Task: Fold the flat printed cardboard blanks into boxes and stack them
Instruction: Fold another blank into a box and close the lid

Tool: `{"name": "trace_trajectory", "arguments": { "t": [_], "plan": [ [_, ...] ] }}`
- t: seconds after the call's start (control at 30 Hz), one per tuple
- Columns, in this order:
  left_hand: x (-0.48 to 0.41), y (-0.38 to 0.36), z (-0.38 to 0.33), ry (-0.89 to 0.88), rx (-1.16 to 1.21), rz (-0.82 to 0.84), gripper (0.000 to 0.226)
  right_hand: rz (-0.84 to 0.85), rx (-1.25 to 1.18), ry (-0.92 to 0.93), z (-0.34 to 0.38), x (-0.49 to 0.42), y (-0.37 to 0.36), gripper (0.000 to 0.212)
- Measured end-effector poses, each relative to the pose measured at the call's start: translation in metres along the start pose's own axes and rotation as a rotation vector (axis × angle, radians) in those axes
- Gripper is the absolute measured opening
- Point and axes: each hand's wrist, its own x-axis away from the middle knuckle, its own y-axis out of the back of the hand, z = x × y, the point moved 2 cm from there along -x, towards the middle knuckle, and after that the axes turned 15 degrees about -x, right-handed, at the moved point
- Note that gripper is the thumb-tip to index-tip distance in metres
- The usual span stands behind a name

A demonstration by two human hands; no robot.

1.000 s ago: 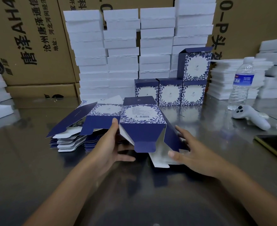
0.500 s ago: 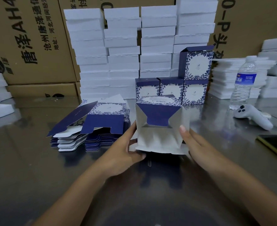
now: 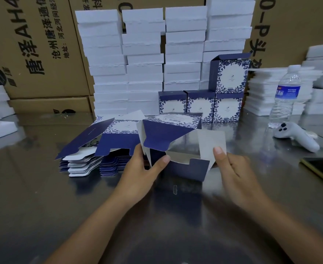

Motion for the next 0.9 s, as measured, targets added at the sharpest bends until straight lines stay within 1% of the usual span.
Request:
{"name": "trace_trajectory", "arguments": {
  "t": [0.07, 0.1, 0.17, 0.2, 0.3, 0.33, 0.37, 0.4, 0.47, 0.5, 0.53, 0.6, 0.63, 0.67, 0.7, 0.8, 0.87, 0.9],
  "plan": [
    [0.001, 0.001, -0.002, 0.005, -0.006, -0.017, 0.047, -0.077, -0.064, 0.0, 0.0, -0.002, 0.002, 0.051],
    [0.001, 0.001, -0.001, 0.005, -0.005, -0.026, 0.045, -0.097, -0.105, -0.014, -0.001, -0.003, 0.003, 0.051],
    [-0.001, 0.002, 0.002, 0.011, -0.008, -0.035, 0.046, -0.09, -0.211, -0.066, -0.004, -0.005, 0.003, 0.065],
    [-0.001, 0.001, 0.002, 0.011, -0.009, -0.03, 0.051, -0.093, -0.249, -0.093, -0.006, -0.005, 0.003, 0.068],
    [-0.002, 0.0, 0.002, -0.004, 0.032, 0.008, 0.073, -0.174, -0.337, -0.111, -0.007, -0.006, 0.004, 0.055],
    [-0.002, -0.001, 0.002, -0.001, 0.046, 0.018, 0.076, -0.188, -0.352, -0.117, -0.005, -0.006, 0.004, 0.054],
    [-0.002, -0.001, 0.001, 0.003, 0.055, 0.026, 0.074, -0.198, -0.35, -0.119, -0.006, -0.006, 0.004, 0.054],
    [-0.002, -0.002, 0.001, 0.004, 0.06, 0.024, 0.067, -0.199, -0.337, -0.118, -0.007, -0.006, 0.004, 0.055],
    [-0.001, -0.005, 0.001, 0.008, 0.06, -0.016, 0.051, -0.188, -0.268, -0.116, -0.009, -0.006, 0.004, 0.063],
    [0.0, -0.007, 0.002, 0.014, 0.056, -0.046, 0.047, -0.167, -0.212, -0.108, -0.008, -0.006, 0.003, 0.063],
    [0.001, -0.009, 0.002, 0.023, 0.047, -0.076, 0.044, -0.139, -0.172, -0.095, -0.006, -0.005, 0.002, 0.053],
    [0.003, -0.012, 0.0, 0.028, 0.011, -0.13, 0.036, -0.074, -0.103, -0.073, -0.003, -0.002, -0.002, 0.012],
    [0.004, -0.013, -0.001, 0.02, -0.014, -0.154, 0.029, -0.039, -0.068, -0.092, -0.003, -0.002, -0.005, 0.006],
    [0.005, -0.013, -0.003, 0.012, -0.049, -0.176, 0.021, -0.017, -0.033, -0.128, -0.005, -0.001, -0.007, 0.013],
    [0.006, -0.014, -0.005, 0.009, -0.093, -0.205, 0.018, -0.011, 0.0, -0.185, -0.009, 0.0, -0.008, 0.017],
    [0.008, -0.015, -0.008, 0.013, -0.174, -0.289, 0.029, 0.007, 0.08, -0.395, -0.013, 0.002, -0.007, 0.039],
    [0.008, -0.016, -0.011, 0.042, -0.147, -0.281, 0.029, 0.022, 0.113, -0.466, -0.01, 0.002, -0.007, 0.057],
    [0.009, -0.017, -0.012, 0.056, -0.122, -0.277, 0.03, 0.022, 0.08, -0.49, -0.009, 0.002, -0.008, 0.062]
  ]
}}
